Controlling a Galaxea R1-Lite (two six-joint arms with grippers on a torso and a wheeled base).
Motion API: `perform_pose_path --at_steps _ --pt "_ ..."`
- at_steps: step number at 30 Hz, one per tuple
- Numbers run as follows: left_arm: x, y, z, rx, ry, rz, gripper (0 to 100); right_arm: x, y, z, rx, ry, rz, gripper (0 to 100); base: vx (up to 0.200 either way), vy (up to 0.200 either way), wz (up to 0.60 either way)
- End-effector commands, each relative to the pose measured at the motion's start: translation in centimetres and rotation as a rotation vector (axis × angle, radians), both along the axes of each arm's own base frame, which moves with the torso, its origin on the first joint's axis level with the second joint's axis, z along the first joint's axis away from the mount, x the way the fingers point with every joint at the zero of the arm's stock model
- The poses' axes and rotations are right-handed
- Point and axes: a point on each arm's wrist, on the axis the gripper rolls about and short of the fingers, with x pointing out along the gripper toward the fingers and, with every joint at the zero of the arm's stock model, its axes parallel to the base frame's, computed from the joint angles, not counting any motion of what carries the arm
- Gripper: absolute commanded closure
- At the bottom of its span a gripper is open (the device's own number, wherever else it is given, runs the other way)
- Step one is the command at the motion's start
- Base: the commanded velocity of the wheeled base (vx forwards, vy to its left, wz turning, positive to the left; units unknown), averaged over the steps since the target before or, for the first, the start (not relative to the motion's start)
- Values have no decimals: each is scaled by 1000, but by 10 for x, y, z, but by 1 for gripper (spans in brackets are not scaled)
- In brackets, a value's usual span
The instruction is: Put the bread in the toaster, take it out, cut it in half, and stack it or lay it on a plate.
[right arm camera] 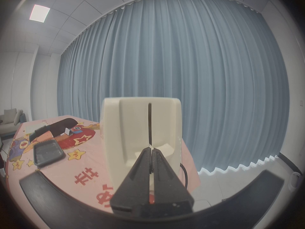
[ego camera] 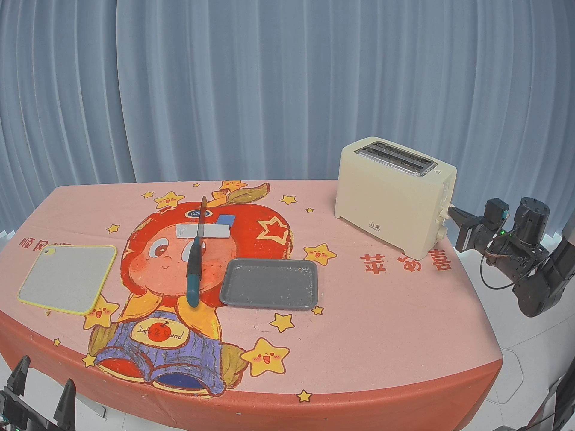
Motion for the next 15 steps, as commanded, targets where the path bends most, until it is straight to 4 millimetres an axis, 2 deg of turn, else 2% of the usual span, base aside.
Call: perform_pose_path --at_steps 1,15 --pt "1 0 -5 0 17 0 0 -7 -5 27 13 -94 -11 100 0 0 0" --pt "1 0 -5 0 18 -1 0 -7 -3 24 9 -81 -7 100 0 0 0"
